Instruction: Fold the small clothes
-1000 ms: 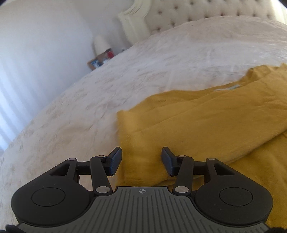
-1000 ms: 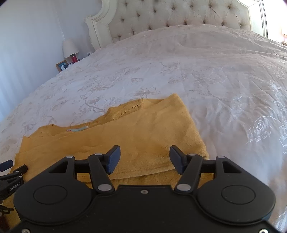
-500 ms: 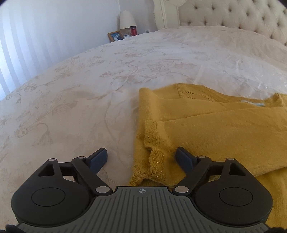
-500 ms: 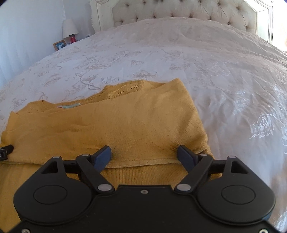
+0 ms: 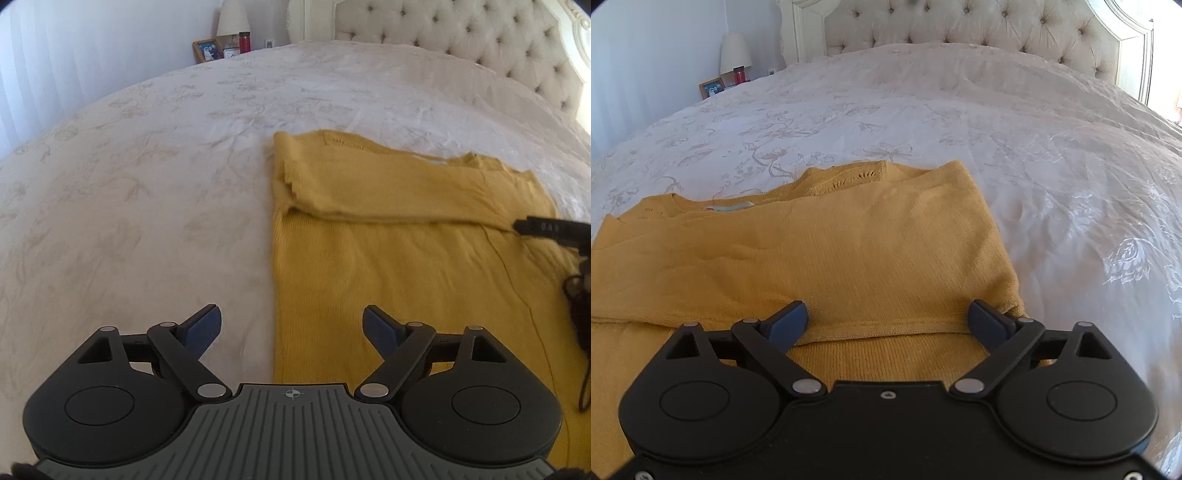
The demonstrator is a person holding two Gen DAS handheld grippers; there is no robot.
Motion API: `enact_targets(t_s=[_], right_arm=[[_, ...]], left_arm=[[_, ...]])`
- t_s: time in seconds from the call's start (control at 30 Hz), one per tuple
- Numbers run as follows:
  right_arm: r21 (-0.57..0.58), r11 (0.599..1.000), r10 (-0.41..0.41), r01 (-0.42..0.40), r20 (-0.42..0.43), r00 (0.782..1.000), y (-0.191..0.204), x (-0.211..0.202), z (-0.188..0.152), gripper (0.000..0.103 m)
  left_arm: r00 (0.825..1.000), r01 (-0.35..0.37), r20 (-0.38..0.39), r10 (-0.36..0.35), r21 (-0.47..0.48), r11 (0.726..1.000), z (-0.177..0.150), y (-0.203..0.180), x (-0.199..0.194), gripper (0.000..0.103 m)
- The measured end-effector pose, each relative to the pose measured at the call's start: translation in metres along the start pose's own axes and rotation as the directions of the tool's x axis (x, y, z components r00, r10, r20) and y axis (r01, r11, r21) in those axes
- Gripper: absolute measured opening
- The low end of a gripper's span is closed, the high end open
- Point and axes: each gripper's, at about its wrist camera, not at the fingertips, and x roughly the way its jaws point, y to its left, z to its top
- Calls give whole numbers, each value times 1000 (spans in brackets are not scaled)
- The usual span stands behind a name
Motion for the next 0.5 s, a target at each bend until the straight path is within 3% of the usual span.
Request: enact_targets(t_s=[0.13, 0.33, 0.5], right_arm=[[5, 1000, 2, -2, -5, 1000, -2, -3, -2, 96], [22, 999, 25, -24, -62, 998, -12, -23, 1, 96], [90, 980, 184, -179, -51, 982, -46, -79, 19, 96]], left_arm=[[998, 10, -58, -12, -36, 999, -35, 9, -17, 84], [995, 47, -80, -52, -67, 997, -79, 13, -43, 85], [996, 62, -67, -66, -60, 996, -92, 10, -49, 87]])
